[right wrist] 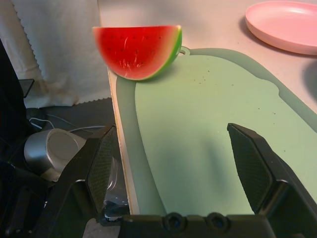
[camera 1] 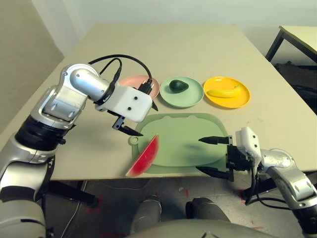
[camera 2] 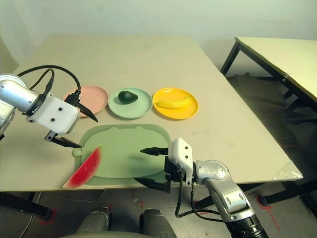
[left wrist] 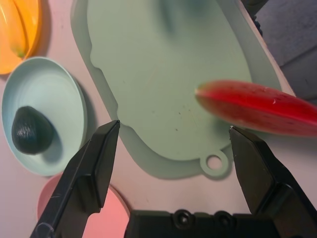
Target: Place the fruits into color-matched plates.
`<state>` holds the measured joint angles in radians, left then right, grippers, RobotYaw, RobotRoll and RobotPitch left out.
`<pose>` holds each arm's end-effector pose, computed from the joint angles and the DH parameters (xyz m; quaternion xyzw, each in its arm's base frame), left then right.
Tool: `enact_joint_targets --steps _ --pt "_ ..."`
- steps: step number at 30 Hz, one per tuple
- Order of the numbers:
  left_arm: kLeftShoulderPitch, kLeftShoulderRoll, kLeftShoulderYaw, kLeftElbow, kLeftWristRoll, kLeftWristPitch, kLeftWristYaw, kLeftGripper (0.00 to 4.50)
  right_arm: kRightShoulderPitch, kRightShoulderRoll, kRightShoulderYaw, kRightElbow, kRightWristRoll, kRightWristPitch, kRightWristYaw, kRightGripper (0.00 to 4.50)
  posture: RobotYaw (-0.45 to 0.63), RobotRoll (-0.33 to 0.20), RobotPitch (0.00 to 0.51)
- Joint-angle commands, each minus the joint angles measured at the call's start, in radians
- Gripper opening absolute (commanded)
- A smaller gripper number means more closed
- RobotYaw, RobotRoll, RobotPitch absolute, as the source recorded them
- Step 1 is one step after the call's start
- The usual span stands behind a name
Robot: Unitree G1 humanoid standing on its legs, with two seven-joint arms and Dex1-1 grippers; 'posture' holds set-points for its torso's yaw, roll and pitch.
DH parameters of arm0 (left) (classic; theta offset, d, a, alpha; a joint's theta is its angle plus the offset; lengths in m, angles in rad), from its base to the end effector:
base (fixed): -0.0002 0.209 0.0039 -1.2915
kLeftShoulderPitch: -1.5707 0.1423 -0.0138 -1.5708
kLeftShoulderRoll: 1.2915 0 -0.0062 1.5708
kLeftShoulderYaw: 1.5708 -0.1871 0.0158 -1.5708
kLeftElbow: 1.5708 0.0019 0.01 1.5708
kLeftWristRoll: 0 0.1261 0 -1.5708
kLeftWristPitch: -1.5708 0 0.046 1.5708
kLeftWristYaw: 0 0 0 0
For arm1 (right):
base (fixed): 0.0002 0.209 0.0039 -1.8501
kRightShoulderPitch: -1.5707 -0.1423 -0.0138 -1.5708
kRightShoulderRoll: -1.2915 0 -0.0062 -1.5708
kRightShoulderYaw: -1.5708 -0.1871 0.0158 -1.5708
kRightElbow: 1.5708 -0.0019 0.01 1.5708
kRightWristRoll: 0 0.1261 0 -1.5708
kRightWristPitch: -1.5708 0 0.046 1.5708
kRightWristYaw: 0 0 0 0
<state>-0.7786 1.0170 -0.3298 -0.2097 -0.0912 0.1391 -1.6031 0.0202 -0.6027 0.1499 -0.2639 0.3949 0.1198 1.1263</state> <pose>0.2520 0.2068 0.2695 0.5504 0.1190 -0.6496 0.5108 0.1839 -0.2126 0.0899 -0.0895 0.0438 0.6292 0.7709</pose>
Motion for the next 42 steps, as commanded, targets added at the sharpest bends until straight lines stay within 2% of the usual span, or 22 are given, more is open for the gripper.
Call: enact_joint_targets --steps 1,12,15,20,28,33,42 --pt "0.026 0.037 0.022 -0.075 -0.006 0.072 -0.003 4.47 -0.004 0.001 0.014 0.009 -0.005 -0.009 0.006 4.5 0.09 0.0 0.033" --pt "0.067 0.087 0.028 -0.264 -0.043 0.325 0.025 4.47 -0.021 0.004 0.029 0.02 -0.005 -0.012 0.013 4.5 0.1 0.0 0.031" --pt "0.061 0.097 0.014 -0.305 -0.038 0.421 0.036 4.47 -0.021 0.005 0.031 0.016 -0.009 -0.016 0.009 4.5 0.1 0.0 0.031" --pt "0.066 0.115 -0.001 -0.336 -0.019 0.498 0.055 4.47 -0.008 0.026 0.017 0.007 -0.013 -0.071 -0.006 4.5 0.11 0.0 0.036" --pt "0.125 0.127 -0.026 -0.373 0.006 0.486 0.096 4.47 -0.002 0.051 0.018 0.01 -0.02 -0.155 -0.026 4.5 0.11 0.0 0.046" --pt "0.134 0.113 -0.04 -0.392 -0.003 0.419 0.079 4.47 -0.007 0.05 0.028 0.014 -0.018 -0.149 -0.024 4.5 0.11 0.0 0.046" --pt "0.103 0.109 -0.065 -0.334 0.011 0.238 -0.009 4.47 -0.009 0.052 0.03 0.008 -0.017 -0.134 -0.036 4.5 0.1 0.0 0.046"
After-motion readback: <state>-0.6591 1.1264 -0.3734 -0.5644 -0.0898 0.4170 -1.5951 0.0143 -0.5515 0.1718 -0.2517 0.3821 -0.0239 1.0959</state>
